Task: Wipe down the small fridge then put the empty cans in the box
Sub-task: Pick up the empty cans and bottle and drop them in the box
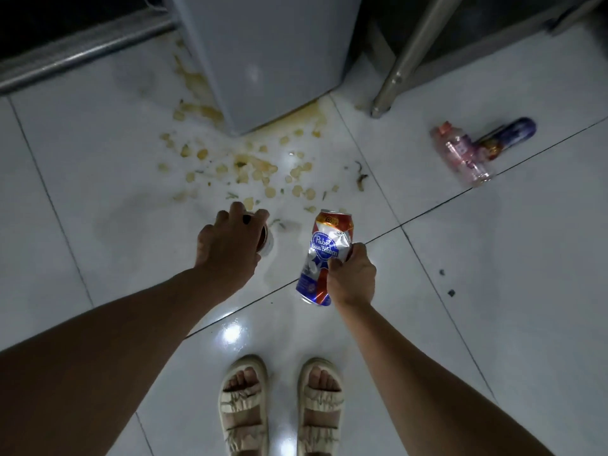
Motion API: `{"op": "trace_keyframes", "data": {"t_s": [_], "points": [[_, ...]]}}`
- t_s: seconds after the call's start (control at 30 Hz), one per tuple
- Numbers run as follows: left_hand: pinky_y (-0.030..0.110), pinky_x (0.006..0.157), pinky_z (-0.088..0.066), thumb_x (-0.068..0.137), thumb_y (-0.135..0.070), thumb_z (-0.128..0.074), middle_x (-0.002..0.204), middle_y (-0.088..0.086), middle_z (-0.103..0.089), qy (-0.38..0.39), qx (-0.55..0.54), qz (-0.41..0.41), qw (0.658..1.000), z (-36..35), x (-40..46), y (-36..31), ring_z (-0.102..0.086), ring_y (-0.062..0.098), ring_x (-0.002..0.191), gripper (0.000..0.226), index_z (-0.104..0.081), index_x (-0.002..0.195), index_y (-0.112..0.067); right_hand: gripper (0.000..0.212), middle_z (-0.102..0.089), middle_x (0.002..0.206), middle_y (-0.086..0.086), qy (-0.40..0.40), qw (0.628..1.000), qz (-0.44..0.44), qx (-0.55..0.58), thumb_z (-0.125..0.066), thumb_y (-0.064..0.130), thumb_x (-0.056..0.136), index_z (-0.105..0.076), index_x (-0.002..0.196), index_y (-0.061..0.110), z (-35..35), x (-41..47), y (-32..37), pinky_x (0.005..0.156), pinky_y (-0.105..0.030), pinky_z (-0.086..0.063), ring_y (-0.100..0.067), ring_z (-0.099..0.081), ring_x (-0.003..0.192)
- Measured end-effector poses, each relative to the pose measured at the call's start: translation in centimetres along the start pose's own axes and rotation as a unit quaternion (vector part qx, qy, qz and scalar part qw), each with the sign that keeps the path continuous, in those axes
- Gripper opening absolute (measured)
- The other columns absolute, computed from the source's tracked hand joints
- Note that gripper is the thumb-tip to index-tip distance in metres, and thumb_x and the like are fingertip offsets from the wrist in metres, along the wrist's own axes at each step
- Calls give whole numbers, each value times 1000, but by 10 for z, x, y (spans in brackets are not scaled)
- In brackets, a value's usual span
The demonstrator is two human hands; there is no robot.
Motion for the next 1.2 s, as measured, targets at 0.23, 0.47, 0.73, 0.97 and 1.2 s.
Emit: {"op": "trace_keyframes", "data": {"t_s": [0.23,0.47,0.73,0.97,1.2], "points": [[33,81,-48,85,-34,-62,132,6,-37,-39,20,-8,999,152,-46,-24,-48,24,111,66,-26,140,-28,21,-66,108,-11,-41,998,47,18,-54,9,89,-51,109,7,135,-55,87,70,-32,-52,-28,-66,93],[34,85,-48,84,-30,-63,130,5,-38,-72,-12,-8,997,290,-117,-30,-49,23,111,64,-28,137,-29,23,-66,114,-12,-67,992,108,7,-56,11,90,-51,111,5,255,-143,161,69,-28,-49,-28,-66,98],[32,79,-50,85,-26,-61,126,5,-40,-112,-37,-22,993,408,-209,-24,-49,23,108,60,-29,135,-28,22,-64,108,-11,-115,980,156,-38,-54,16,92,-48,111,7,368,-253,218,69,-28,-52,-24,-65,93],[35,82,-46,85,-28,-58,129,4,-40,-148,-57,-79,984,485,-285,-23,-48,25,112,56,-32,134,-29,32,-63,114,-8,-155,975,159,-2,-58,24,91,-48,117,10,427,-354,246,81,-32,-55,-22,-63,100],[37,83,-45,82,-28,-61,127,5,-42,-148,-38,-182,971,522,-337,-67,-50,26,112,58,-33,133,-31,35,-61,119,-7,-208,966,101,114,-59,24,90,-46,121,13,481,-434,210,84,-35,-55,-22,-63,101]]}}
Point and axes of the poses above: each hand's wrist, its own x-axis towards the middle knuckle, its own z-axis out of the back of the hand, y = z × x, the point moved 4 cm from there along x, towards the middle knuckle
